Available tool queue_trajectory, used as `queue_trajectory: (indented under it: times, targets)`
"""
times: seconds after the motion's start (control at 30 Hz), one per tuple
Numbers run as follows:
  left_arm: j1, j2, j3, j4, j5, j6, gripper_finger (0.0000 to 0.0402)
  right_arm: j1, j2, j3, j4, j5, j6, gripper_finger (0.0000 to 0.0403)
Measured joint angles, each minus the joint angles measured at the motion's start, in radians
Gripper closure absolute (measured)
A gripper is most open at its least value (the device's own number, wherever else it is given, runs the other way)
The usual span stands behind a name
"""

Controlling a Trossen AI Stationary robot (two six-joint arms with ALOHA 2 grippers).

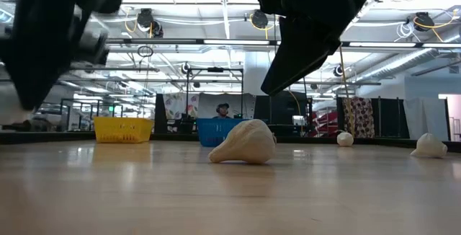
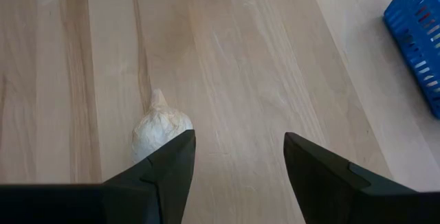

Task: Sort produce into baskets
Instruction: Put the garlic into the green bin

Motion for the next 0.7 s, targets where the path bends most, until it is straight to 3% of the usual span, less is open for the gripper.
queue_trajectory:
  times: [0.2,0.37,0.5,0.7]
  targets:
    - [-0.031,-0.218,0.063,0.116,0.082,-0.196,0.0390,0.000,0.000,0.000,0.000,0.000,0.000,0.0190]
    - [-0.151,-0.357,0.065,0.322,0.111,-0.368,0.0391,0.000,0.000,0.000,-0.002,0.000,0.000,0.0190]
    - [-0.282,-0.401,0.065,0.390,0.051,-0.492,0.0391,0.000,0.000,0.000,-0.002,0.000,0.008,0.0190]
    - [-0.499,-0.366,0.065,0.418,-0.100,-0.704,0.0391,0.000,0.000,0.000,-0.001,0.000,0.009,0.0190]
